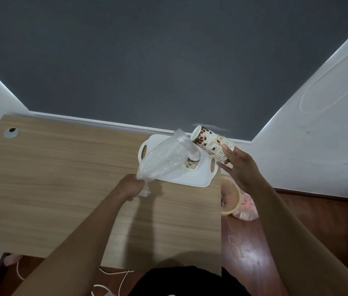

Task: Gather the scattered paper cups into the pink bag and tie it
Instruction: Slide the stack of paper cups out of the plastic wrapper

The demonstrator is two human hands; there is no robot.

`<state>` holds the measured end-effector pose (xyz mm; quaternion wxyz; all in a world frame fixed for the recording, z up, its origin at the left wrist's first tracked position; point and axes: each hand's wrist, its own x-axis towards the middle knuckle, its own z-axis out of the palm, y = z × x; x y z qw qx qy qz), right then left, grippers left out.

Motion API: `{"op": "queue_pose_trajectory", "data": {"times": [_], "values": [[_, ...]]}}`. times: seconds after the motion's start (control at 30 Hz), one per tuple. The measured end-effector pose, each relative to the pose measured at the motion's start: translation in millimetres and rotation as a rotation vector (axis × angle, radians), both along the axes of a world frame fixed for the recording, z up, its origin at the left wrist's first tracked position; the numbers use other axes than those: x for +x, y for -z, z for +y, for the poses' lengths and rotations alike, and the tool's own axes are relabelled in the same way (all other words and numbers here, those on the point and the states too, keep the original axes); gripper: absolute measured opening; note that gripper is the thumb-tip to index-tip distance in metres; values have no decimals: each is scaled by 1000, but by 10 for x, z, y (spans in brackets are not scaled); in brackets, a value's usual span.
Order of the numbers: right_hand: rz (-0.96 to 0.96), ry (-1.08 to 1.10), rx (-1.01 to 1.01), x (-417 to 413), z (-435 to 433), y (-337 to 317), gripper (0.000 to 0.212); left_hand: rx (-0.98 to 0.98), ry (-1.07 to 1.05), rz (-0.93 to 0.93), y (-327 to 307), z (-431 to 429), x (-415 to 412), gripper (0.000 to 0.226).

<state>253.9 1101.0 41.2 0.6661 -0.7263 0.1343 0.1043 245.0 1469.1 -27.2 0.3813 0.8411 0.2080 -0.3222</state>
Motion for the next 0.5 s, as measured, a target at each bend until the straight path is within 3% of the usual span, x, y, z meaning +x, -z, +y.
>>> {"op": "queue_pose_trajectory", "data": {"times": [0.13, 0.23, 0.5], "values": [[-7, -5, 43, -13, 75, 41, 34, -93, -136, 97, 83, -40, 14, 10], [8, -10, 52, 10, 120, 64, 35, -151, -191, 115, 84, -86, 29, 18], [28, -240, -55, 33, 346, 99, 24, -454, -94, -151, -189, -396, 147, 29]]}}
